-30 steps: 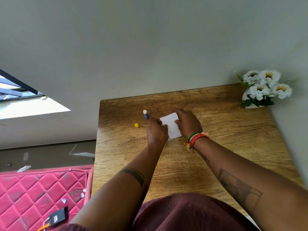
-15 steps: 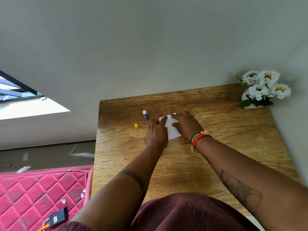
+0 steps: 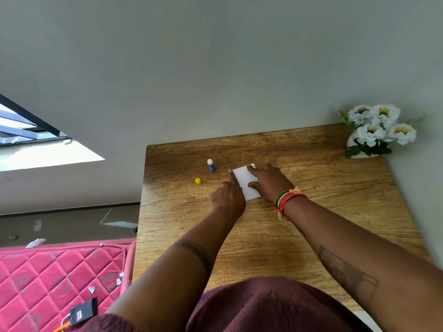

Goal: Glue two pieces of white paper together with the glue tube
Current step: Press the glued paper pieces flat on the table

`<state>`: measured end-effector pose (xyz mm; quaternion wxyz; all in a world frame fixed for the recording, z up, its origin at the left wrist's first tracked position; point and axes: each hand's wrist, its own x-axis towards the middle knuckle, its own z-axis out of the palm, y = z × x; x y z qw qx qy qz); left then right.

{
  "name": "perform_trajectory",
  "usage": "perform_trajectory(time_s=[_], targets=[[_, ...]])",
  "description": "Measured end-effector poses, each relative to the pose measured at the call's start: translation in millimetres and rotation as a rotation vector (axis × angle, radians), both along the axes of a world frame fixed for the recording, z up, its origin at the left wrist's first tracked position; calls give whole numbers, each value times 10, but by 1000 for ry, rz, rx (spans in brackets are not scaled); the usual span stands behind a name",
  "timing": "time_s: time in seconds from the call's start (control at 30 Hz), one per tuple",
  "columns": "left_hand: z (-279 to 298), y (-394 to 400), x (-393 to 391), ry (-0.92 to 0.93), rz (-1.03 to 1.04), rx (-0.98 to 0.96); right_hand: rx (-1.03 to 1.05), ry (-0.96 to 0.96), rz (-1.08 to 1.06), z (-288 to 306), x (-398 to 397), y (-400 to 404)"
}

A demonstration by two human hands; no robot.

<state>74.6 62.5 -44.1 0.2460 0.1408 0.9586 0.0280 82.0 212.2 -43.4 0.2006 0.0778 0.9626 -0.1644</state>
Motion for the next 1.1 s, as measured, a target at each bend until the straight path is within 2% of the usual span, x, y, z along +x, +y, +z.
perform_trajectory(time_s=[0.2, 0.37, 0.53, 0.73, 1.0, 1.1], targets=[[42, -34, 1, -37, -125, -41, 43, -32, -3, -35, -2, -26], [35, -16, -41, -60, -58, -51, 73, -37, 9, -56, 26, -41], [21, -9, -80, -89, -75, -63, 52, -41, -76, -77, 7, -72], [10, -76, -134, -148, -56, 45, 42, -46, -49, -108, 61, -46], [-19, -163, -283, -270, -26, 94, -20, -119, 22, -72, -52, 104], [-105, -185, -301, -245, -26, 109, -71, -117, 10, -71, -37, 145]])
